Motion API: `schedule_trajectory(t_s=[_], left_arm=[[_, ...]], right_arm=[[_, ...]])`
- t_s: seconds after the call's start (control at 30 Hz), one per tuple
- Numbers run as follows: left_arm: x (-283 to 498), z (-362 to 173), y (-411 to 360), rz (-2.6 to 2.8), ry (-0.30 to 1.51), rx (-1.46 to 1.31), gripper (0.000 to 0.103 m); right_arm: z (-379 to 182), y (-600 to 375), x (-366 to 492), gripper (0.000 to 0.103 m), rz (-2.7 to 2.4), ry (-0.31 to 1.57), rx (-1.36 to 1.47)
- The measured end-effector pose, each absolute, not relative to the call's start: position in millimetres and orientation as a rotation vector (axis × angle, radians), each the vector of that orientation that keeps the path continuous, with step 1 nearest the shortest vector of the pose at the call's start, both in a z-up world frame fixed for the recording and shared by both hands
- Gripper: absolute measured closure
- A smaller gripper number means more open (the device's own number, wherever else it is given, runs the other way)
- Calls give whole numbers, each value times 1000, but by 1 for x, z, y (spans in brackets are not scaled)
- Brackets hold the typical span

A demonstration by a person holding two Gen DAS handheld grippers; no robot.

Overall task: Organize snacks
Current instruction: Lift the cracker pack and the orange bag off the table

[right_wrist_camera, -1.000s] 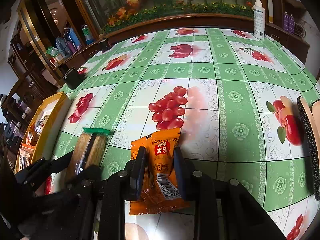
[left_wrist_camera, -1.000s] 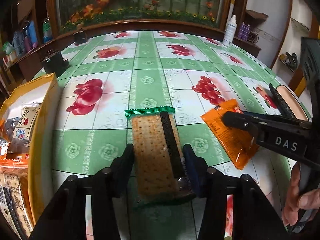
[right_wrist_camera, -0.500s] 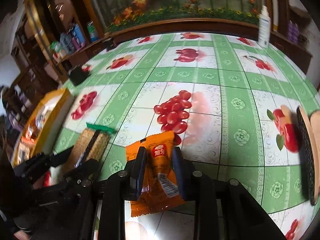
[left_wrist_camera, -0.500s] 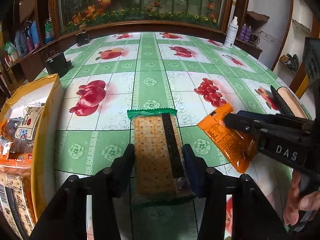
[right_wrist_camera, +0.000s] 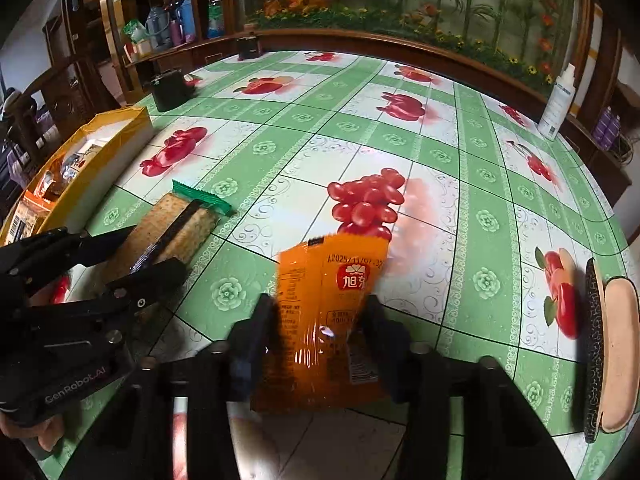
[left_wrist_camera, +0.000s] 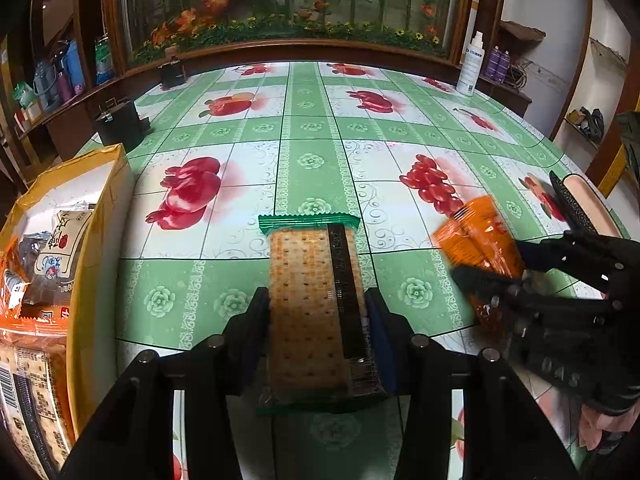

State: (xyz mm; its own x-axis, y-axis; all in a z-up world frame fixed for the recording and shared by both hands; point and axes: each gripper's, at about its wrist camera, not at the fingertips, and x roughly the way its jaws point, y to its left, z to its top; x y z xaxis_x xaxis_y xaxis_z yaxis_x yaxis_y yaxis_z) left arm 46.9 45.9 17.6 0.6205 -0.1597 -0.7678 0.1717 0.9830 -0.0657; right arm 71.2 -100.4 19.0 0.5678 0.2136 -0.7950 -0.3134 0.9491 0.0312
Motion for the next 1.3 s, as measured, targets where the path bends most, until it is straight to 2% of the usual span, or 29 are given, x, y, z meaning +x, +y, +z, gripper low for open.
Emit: schedule_trajectory(t_s=[0.03, 0.13, 0.53, 1.3], left_arm=[[46, 18, 46, -199, 879, 7, 57], [44, 21, 44, -206, 859, 12, 57], [36, 34, 43, -186, 764, 29, 57], [31, 40, 41, -176, 731, 40, 57]], right_arm=[[21, -99, 70, 70, 315, 912, -110], [25, -100, 68, 71, 303, 888, -89], [40, -119, 71, 71, 286, 824, 37], [42, -114, 69, 71, 305, 816, 57]])
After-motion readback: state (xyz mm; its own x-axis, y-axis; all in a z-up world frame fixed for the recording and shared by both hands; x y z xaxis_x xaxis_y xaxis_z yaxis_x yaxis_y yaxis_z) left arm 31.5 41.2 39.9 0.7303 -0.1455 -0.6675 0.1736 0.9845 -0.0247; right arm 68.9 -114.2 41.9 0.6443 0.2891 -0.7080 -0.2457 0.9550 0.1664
